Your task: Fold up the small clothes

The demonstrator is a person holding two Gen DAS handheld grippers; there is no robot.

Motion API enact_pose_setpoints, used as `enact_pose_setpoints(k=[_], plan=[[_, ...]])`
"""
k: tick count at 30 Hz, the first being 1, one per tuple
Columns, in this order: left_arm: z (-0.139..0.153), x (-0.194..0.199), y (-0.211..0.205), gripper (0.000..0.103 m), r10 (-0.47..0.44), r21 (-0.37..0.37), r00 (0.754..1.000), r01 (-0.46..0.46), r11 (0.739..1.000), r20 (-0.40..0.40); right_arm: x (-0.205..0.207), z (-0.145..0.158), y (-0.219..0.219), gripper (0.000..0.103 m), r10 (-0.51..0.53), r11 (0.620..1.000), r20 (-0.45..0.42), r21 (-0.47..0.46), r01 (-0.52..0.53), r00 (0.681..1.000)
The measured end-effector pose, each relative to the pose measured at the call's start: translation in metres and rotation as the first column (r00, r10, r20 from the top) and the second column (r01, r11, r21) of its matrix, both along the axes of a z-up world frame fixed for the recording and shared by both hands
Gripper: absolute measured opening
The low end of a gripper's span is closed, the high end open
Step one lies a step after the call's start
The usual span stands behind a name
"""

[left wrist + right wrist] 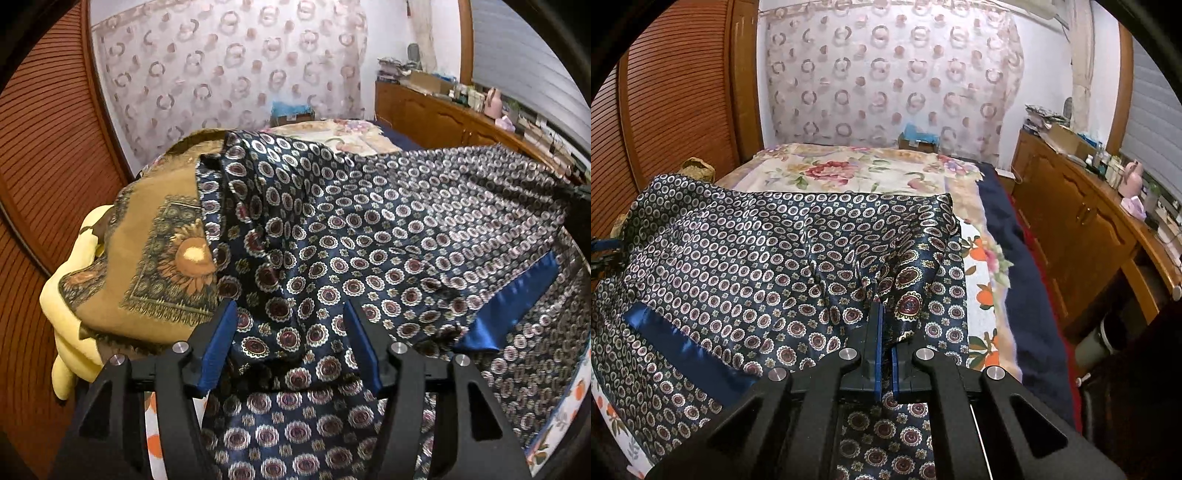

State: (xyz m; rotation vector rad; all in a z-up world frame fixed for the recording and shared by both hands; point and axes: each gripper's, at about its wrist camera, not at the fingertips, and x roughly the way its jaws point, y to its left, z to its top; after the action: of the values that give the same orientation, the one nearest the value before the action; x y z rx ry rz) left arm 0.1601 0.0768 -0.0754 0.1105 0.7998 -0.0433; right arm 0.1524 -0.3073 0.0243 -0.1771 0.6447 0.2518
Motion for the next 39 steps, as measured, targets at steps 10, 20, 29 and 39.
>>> enact_pose_setpoints(k=[10,20,29,39], plan=[[0.011,-0.014,0.009,0.001,0.02,0.038,0.999,-0.022,0.999,0.035,-0.004,-0.001,-0.006,0.003,-0.014,1.0,0.004,0.0,0.014,1.0],[0.062,-0.069,0.022,0.001,-0.005,-0.162,0.985,0.033,0.986,0.173,-0.034,0.004,-0.011,0.003,-0.012,0.998,0.022,0.058,0.011,1.0],[0.037,-0.112,0.042,0.001,0.032,-0.267,0.994,-0.002,0.964,0.108,-0.073,0.006,-0.036,0.003,-0.019,0.994,0.005,0.11,0.018,1.0],[-0.009,-0.12,0.055,0.002,0.11,-0.244,0.994,-0.107,0.964,0.0,-0.067,-0.017,-0.036,0.003,-0.044,0.996,-0.09,0.072,0.05,0.995]])
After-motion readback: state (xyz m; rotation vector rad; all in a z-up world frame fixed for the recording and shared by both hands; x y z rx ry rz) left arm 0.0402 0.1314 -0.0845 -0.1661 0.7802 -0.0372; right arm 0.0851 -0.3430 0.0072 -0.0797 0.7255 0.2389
